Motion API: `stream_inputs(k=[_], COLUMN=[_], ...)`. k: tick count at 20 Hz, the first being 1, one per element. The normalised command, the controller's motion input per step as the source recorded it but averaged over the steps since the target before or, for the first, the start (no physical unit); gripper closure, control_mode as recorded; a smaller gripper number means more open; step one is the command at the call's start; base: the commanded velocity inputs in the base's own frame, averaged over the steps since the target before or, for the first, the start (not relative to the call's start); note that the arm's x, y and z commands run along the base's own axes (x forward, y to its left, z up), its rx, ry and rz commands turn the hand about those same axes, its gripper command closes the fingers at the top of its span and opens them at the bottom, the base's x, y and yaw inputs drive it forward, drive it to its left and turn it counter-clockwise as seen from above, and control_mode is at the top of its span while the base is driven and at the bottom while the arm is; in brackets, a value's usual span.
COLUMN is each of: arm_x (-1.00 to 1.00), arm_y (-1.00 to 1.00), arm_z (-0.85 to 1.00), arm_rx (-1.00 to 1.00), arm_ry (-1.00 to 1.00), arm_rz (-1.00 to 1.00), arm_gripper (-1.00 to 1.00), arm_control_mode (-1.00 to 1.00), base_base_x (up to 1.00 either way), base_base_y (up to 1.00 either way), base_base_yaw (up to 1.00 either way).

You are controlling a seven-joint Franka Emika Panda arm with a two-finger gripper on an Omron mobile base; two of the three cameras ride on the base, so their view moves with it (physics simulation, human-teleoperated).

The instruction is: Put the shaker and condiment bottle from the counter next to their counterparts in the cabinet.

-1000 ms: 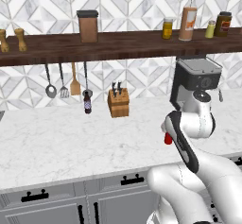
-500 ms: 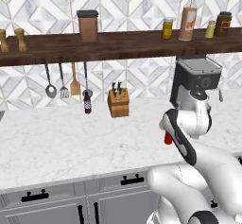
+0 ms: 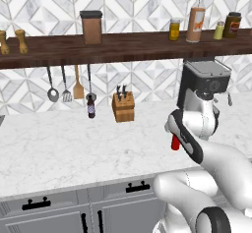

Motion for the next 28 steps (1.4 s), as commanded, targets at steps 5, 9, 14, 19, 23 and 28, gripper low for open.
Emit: stream_inputs(k=[5, 9, 14, 19, 23, 28], arm_x=[0.07, 0.03, 0.03, 0.01, 0.0, 0.0], arm_y=[0.0, 0.0, 0.0, -0.02, -0.19, 0.0], arm_z=[-0.07, -0.09, -0.14, -0.11, 0.17, 0.0], arm_rx=[0.0, 0.0, 0.0, 0.0, 0.1, 0.03], arm_ry=[0.0, 0.0, 0.0, 0.0, -0.05, -0.01], arm_rz=[0.0, 0.0, 0.0, 0.0, 0.0, 0.0], arm_gripper=[-1.0, -1.0, -1.0, -1.0, -1.0, -1.0], arm_control_mode=[-1.0, -1.0, -1.0, -1.0, -1.0, -1.0], base_base_x=[0.0, 0.0, 0.0, 0.0, 0.0, 0.0], base_base_y=[0.0, 0.0, 0.0, 0.0, 0.0, 0.0], base_base_yaw=[0.0, 0.0, 0.0, 0.0, 0.0, 0.0])
